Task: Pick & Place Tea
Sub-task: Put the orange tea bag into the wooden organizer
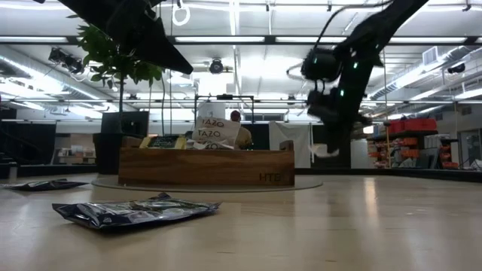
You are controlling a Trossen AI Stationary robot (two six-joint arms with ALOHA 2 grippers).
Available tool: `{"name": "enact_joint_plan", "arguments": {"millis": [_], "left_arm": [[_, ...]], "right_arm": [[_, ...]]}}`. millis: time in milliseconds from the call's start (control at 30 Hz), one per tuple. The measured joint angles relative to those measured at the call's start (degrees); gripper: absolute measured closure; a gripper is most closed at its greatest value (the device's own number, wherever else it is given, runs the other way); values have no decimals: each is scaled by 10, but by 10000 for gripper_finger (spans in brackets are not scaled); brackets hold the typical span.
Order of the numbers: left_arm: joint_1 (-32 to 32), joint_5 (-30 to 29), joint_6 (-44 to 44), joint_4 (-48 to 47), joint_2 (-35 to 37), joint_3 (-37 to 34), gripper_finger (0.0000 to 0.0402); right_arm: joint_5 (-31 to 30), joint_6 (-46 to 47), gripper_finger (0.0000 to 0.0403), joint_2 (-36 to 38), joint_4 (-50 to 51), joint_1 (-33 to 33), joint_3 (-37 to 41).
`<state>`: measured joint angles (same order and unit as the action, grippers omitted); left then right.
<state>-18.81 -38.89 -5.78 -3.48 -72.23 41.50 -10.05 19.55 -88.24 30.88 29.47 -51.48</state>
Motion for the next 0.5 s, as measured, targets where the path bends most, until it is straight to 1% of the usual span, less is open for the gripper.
{"name": "enact_joint_plan", "arguments": {"millis": [133,233,333,433,500], "left_arm": [[0,0,17,1,0,0,285],[1,-1,24,9,0,0,285],[4,-1,24,45,0,0,285],[7,-1,32,93,0,0,285],[7,-2,35,126,0,0,285]], "right_arm": [[-1,22,401,70,-6,-32,-1],[-16,43,401,117,-34,-71,-1],[-35,63,402,147,-100,-120,-1],[-52,71,402,155,-203,-171,-1],[-74,69,402,155,-269,-205,-2]]}}
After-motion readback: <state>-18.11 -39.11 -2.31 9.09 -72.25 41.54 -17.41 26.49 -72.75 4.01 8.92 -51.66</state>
